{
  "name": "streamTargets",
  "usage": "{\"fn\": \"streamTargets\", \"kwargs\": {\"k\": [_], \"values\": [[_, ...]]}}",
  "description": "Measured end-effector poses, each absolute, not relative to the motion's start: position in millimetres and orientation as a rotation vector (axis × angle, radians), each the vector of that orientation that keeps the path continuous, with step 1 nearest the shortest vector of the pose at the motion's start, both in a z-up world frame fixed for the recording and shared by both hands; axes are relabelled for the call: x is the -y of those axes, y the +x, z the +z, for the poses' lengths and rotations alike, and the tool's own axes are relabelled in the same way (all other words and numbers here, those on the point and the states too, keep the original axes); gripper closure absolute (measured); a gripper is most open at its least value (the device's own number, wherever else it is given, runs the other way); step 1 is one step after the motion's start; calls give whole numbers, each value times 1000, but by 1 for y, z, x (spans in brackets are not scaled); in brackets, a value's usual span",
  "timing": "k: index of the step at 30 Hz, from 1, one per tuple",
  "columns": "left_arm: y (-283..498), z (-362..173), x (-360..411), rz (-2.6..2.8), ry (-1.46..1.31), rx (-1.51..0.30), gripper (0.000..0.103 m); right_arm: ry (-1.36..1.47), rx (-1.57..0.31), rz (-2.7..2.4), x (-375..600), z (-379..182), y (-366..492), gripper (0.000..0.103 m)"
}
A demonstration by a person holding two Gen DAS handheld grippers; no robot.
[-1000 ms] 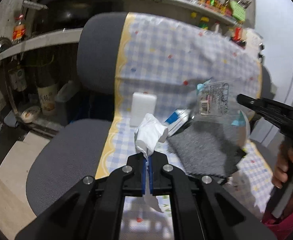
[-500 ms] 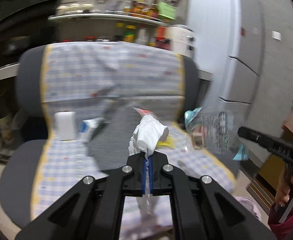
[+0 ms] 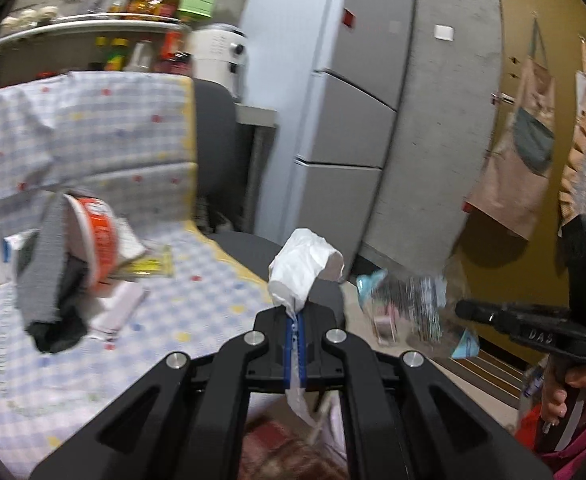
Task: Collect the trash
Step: 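Carry both items to the trash bag while the right tool opens over it, then open the left tool over the trash bag to drop the tissue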
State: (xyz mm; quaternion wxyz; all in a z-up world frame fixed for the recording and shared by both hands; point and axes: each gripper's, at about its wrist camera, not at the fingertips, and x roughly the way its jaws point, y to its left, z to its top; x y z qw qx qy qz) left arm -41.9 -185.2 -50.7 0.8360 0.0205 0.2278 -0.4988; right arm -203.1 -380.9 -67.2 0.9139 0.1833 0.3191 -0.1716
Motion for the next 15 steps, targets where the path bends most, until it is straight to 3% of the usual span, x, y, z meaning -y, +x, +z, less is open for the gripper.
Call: {"fn": "streamTargets", "kwargs": {"k": [5, 9, 10, 12, 15], "values": [[-47, -60, 204, -1097, 64, -517, 103, 422, -798, -468, 407, -99, -210, 101], [-48, -64, 214, -1114, 71, -536, 103, 508, -874, -521, 427, -130, -214, 95], [-49, -65, 216, -1117, 75, -538, 103, 525, -879, -532, 430, -134, -217, 91], [-50, -66, 219, -1125, 84, -541, 103, 541, -882, -556, 434, -140, -223, 66], [-52, -68, 224, -1141, 96, -557, 103, 539, -841, -575, 437, -138, -228, 61]]}}
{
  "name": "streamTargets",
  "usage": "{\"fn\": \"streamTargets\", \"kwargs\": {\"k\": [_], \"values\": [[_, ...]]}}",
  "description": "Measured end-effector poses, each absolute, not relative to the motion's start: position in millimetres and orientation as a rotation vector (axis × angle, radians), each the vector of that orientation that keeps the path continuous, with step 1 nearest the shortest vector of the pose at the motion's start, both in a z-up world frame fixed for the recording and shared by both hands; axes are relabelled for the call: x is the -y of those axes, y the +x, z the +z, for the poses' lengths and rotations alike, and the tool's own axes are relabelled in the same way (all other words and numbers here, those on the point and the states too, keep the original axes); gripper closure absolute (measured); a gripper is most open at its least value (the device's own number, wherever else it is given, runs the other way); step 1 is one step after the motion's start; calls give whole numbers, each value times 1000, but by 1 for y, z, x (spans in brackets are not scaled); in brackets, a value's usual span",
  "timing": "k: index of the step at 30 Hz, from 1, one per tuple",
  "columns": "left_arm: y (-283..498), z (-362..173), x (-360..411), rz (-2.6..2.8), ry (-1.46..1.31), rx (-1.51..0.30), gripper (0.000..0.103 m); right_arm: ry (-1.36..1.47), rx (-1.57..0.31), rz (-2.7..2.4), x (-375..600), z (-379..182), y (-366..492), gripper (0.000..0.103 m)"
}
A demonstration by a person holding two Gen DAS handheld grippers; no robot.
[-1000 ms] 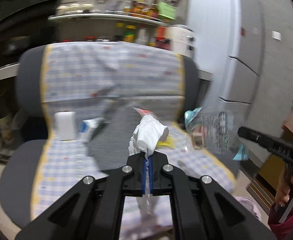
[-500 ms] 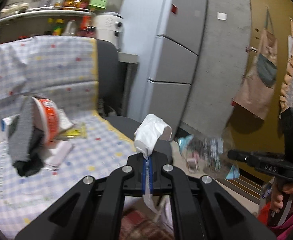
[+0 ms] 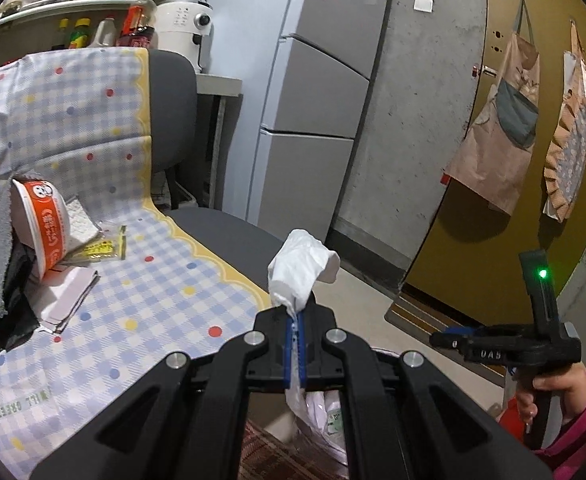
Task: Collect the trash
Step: 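Open the left tool over the trash bag to drop the tissue, then move both tools back to the chair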
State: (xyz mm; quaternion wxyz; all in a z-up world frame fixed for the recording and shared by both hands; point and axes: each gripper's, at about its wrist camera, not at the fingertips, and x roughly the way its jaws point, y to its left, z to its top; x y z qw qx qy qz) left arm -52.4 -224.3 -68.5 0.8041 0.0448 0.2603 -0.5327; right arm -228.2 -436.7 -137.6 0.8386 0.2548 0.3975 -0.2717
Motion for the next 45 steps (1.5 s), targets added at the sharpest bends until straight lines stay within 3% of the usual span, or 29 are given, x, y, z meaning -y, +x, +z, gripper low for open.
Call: {"fn": "streamTargets", "kwargs": {"k": [9, 23, 24, 26, 27, 28, 35, 45], "values": [[-74, -79, 254, -1287, 165, -593, 103, 492, -572, -574, 433, -87, -247, 60], [-129, -128, 335, -1530, 405, -714, 103, 509, -442, -655, 455, -66, -283, 60], [-130, -132, 338, -1533, 414, -731, 101, 516, -443, -658, 457, -68, -284, 60], [-129, -138, 345, -1531, 430, -764, 86, 527, -448, -662, 459, -71, -285, 60], [-127, -141, 348, -1517, 437, -778, 68, 529, -450, -664, 459, -71, -285, 60], [-127, -143, 350, -1515, 437, -783, 57, 534, -454, -666, 460, -73, -285, 60], [-116, -140, 337, -1423, 446, -737, 56, 536, -447, -635, 458, -75, -280, 58], [-50, -110, 231, -1015, 343, -640, 55, 503, -452, -441, 425, -76, -222, 58]]}}
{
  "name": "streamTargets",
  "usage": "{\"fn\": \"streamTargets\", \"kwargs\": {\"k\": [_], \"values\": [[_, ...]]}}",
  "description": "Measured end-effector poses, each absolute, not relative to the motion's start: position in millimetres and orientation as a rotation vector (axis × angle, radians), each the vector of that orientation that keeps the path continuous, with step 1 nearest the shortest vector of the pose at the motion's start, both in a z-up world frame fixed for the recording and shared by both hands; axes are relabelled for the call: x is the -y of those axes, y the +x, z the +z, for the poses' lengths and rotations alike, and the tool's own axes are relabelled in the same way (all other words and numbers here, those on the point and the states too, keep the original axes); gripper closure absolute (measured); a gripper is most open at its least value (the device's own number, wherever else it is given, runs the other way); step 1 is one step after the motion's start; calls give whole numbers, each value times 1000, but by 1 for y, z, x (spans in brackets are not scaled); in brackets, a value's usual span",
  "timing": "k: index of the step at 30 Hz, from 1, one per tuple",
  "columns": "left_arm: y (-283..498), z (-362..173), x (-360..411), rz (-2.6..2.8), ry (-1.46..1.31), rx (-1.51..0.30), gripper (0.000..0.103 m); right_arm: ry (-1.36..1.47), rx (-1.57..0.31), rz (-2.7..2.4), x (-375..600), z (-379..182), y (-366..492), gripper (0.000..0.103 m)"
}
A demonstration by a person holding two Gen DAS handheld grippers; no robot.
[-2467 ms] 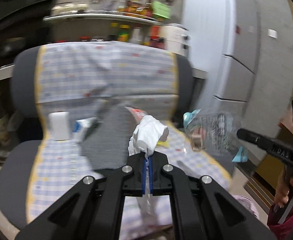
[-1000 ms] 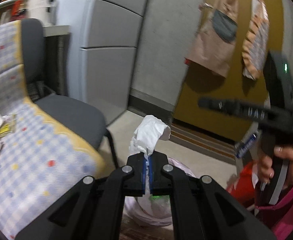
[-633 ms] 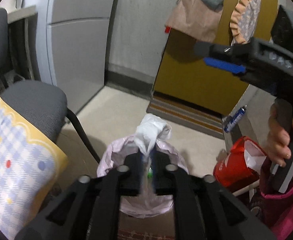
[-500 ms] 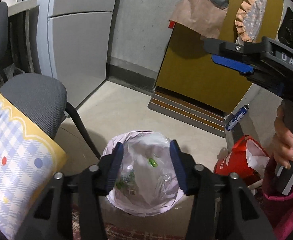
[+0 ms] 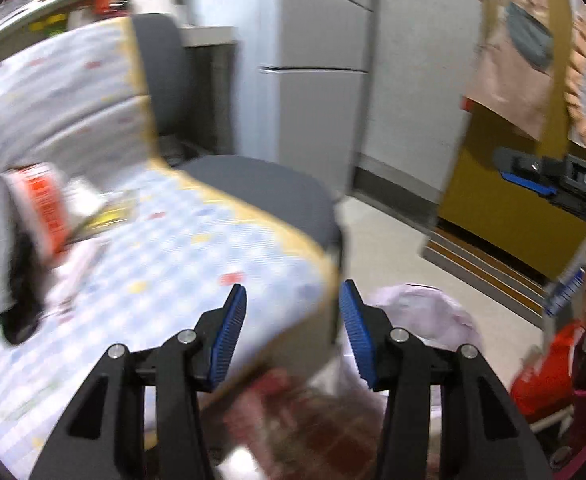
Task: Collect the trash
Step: 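Move both tools back to the chair, then grasp the grey fuzzy cloth with the left tool and lift it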
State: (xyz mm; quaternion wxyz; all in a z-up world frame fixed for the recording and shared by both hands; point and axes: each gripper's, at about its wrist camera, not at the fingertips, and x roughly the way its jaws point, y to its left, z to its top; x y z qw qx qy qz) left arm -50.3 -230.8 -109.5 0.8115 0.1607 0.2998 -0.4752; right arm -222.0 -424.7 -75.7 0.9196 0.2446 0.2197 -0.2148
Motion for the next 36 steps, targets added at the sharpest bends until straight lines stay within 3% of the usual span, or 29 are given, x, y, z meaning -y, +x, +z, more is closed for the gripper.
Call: {"fn": "streamTargets", "kwargs": {"k": [7, 11, 16, 24, 33, 35, 36], "values": [[-5, -100, 155, -770, 264, -630, 48, 396, -560, -279, 375, -77, -147, 55], [25, -96, 118, -645, 212, -638, 47, 343, -605, -184, 347, -78, -107, 48], [80, -76, 77, -520, 114, -631, 47, 261, -628, -105, 318, -74, -59, 48], [162, -58, 92, -542, 58, -648, 47, 198, -595, -36, 296, -57, 12, 48], [246, -87, 142, -605, 109, -772, 47, 187, -622, -41, 303, -67, 53, 48], [253, -91, 144, -595, 121, -780, 51, 193, -633, -50, 306, -71, 55, 48], [257, -92, 142, -587, 118, -779, 62, 196, -637, -52, 307, -72, 56, 48]]}}
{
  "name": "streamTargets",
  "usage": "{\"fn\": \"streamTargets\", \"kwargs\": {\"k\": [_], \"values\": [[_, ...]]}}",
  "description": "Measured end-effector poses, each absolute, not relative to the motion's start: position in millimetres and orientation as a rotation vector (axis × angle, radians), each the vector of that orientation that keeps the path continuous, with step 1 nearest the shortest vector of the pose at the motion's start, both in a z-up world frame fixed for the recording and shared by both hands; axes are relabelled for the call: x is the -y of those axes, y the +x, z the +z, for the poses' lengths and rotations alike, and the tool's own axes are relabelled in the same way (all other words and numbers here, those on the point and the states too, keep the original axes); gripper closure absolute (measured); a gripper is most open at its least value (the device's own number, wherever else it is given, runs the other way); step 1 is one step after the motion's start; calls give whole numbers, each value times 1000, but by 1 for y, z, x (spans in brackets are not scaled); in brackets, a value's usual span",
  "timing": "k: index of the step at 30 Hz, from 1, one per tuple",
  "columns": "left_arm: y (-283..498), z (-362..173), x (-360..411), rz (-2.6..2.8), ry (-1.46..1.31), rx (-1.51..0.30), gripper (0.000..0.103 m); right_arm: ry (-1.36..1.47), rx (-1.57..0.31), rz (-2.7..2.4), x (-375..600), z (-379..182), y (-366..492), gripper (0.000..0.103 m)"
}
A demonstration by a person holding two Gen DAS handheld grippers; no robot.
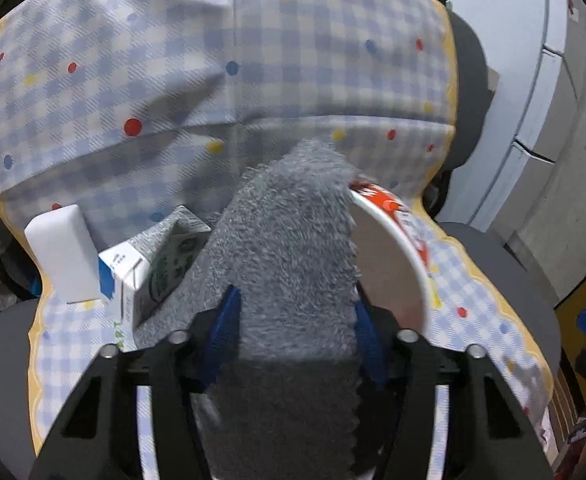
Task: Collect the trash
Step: 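Grasp the grey fuzzy cloth with the left tool and lift it, then grasp the black cloth with the right tool while the left tool holds the grey cloth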
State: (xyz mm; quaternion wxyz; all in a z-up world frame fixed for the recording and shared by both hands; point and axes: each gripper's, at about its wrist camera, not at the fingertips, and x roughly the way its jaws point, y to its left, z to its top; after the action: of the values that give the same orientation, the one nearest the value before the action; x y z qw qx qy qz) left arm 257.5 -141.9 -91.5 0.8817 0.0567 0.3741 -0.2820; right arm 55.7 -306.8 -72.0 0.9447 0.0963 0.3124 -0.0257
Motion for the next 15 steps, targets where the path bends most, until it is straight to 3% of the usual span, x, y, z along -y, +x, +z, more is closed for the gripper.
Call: {"fn": "streamTargets", "kwargs": {"k": [3, 15], "values": [[258, -81, 128, -582, 80, -740, 97, 198, -639, -55, 308, -73, 55, 48], [153, 38, 19, -463, -65, -379, 100, 194, -588, 41, 271, -54, 41, 48]]}}
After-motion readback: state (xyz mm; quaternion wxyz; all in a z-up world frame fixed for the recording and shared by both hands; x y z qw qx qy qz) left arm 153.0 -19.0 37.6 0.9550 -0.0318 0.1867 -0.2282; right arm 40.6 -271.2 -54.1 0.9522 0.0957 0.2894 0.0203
